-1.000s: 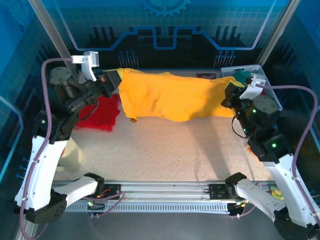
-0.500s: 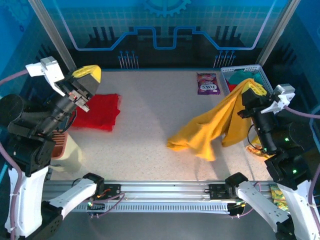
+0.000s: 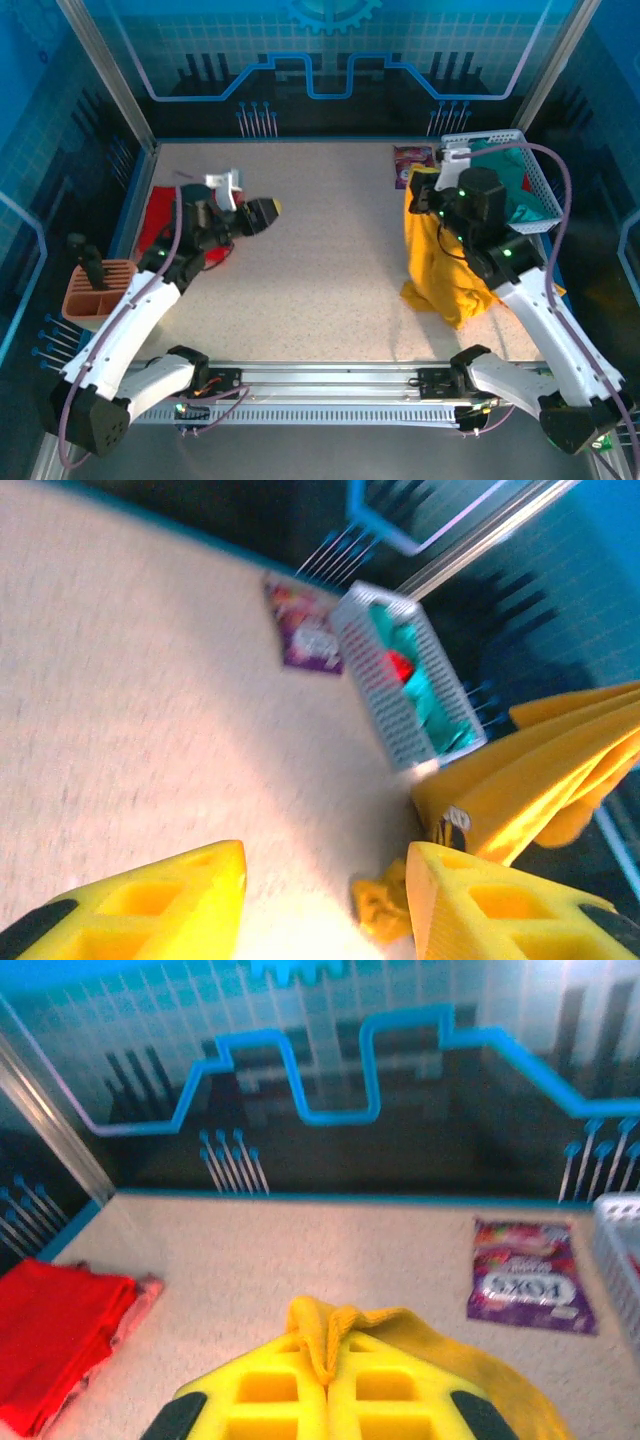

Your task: Fold and stack the t-shirts

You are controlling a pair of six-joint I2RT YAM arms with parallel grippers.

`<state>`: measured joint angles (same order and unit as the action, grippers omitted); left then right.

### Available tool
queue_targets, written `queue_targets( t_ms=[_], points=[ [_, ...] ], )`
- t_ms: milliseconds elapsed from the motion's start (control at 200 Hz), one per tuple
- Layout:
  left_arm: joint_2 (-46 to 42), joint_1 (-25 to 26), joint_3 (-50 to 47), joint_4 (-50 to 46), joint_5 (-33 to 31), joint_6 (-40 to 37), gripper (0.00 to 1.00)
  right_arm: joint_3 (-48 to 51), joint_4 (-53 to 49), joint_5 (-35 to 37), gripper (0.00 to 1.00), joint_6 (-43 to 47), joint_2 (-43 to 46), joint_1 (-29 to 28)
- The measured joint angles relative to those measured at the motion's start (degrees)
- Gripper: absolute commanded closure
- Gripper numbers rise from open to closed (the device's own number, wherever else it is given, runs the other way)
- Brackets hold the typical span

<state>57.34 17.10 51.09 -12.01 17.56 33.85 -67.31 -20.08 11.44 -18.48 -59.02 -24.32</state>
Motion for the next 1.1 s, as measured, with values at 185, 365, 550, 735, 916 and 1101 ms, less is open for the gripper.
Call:
queue_targets(
  t_ms=[185,365,550,735,916,1101],
  points=[
    [-2.3,4.5,-7.4,0.9,-1.5,3.1,0.52,-3.4,1.3,-1.3,1.0,-1.4,-14.0,0.0],
    [-1.5,11.9,-7.5,1.4,-4.8,3.7,0.5,-17.5,-1.2,1.0,1.0,-4.5,-30.7,1.2],
    [4.5,18.3,-7.4,1.6,-7.6,4.1,0.48,-34.7,-6.1,3.1,0.85,-7.3,-46.0,3.7],
    [14.1,23.7,-3.1,0.9,-9.6,4.6,0.44,-41.9,-10.5,-0.4,0.13,-8.0,-53.5,6.8],
    [24.8,26.4,6.8,0.3,-10.3,4.6,0.49,-37.6,-12.7,-1.0,0.0,-6.8,-49.6,7.6],
    [38.7,26.5,21.0,0.2,-9.3,4.2,0.56,-23.5,-13.5,-1.2,0.0,-6.6,-35.5,7.7]
  ],
)
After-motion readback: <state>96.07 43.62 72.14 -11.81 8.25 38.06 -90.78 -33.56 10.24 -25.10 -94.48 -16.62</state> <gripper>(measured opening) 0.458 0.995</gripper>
